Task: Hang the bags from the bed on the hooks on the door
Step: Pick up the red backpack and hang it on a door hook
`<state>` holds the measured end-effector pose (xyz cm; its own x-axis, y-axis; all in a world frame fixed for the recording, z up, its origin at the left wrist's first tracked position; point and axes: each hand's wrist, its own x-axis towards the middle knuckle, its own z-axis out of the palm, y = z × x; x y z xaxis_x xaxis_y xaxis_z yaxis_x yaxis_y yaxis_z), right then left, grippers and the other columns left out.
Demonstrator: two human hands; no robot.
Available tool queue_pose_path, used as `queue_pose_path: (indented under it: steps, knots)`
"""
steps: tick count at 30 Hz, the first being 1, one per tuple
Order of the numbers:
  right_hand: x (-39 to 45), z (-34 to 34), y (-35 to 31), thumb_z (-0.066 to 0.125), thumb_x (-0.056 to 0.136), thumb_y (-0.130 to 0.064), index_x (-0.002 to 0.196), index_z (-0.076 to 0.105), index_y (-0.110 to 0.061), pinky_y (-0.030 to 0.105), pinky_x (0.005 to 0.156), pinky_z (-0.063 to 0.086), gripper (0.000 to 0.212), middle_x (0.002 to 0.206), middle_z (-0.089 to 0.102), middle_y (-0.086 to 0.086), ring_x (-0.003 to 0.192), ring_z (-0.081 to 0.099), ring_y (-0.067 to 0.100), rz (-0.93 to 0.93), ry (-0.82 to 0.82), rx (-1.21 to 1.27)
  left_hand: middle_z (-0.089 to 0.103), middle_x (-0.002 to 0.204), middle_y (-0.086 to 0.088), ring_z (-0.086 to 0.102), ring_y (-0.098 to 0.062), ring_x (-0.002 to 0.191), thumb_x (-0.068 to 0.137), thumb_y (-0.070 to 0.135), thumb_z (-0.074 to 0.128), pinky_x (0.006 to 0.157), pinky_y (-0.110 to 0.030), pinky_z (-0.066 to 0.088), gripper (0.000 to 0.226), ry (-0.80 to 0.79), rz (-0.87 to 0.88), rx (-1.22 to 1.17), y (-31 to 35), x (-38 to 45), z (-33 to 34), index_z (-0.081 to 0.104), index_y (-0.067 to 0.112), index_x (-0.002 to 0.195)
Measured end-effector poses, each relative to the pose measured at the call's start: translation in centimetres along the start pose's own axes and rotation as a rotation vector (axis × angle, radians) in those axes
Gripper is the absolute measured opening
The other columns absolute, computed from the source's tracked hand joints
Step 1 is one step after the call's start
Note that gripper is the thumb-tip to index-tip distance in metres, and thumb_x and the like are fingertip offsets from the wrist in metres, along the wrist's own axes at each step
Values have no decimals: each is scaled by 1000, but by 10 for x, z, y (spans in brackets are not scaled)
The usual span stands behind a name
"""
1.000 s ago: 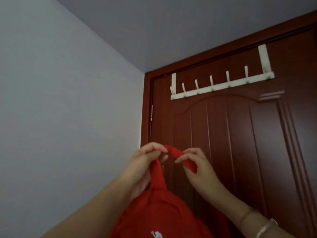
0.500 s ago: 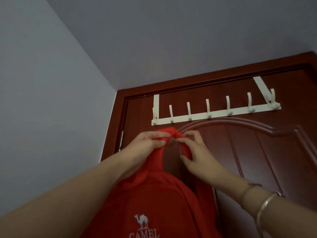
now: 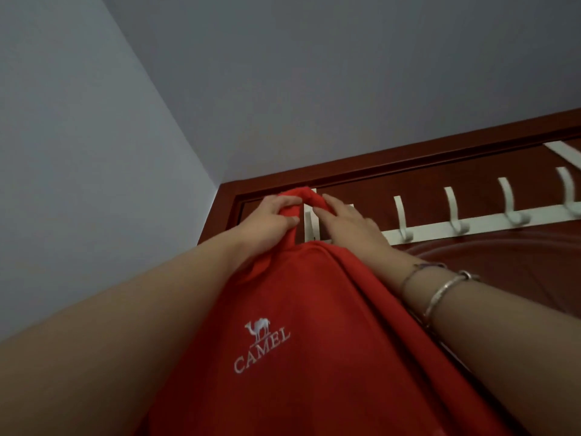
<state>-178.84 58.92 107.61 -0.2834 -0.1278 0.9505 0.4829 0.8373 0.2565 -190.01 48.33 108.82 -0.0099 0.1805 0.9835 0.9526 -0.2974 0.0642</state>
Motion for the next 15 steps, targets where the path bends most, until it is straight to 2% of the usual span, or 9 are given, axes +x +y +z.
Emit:
queue_pose_path:
  steps: [4,7,9,12,14,15]
  knots:
    - [37,0,7,44,90,-49,147,24,-25,49,116,10,65,162,2,2,149,-2,21,42,-61,-203,36,149,-2,33,-28,137,90,14,51,116,-42,24,48,-50,13,194,-17,50,3,48,30,135]
    - [41,-1,4,42,90,-41,146,31,-23,51,117,1,59,162,1,3,148,-7,22,81,-210,-235,22,158,0,21,-32,143,90,13,46,119,-41,11,51,-113,-70,309,-27,55,15,43,32,138]
    - [31,6,-1,40,92,-37,141,40,-17,51,117,-3,53,162,1,5,148,-6,22,55,-217,-269,16,159,4,15,-30,145,89,10,45,117,-38,5,53,-98,-84,284,-38,43,24,41,29,139]
    - [4,19,-11,44,88,-27,136,45,-17,47,117,-6,49,161,5,12,149,3,21,2,-210,-200,34,153,1,27,-25,139,87,7,48,115,-31,17,49,-18,-70,147,-56,11,30,49,29,131]
    - [-18,22,-16,49,82,-20,135,43,-14,43,118,3,54,159,13,15,147,14,25,11,-177,-91,46,143,-3,39,-23,132,85,7,52,112,-34,31,46,-3,-52,93,-64,-14,31,53,32,124]
    - [-30,24,-18,50,82,-19,136,41,-12,41,117,12,55,157,18,16,144,22,29,18,-146,-46,48,140,-3,41,-23,130,87,9,52,112,-37,32,45,-6,-42,91,-65,-27,32,52,32,126]
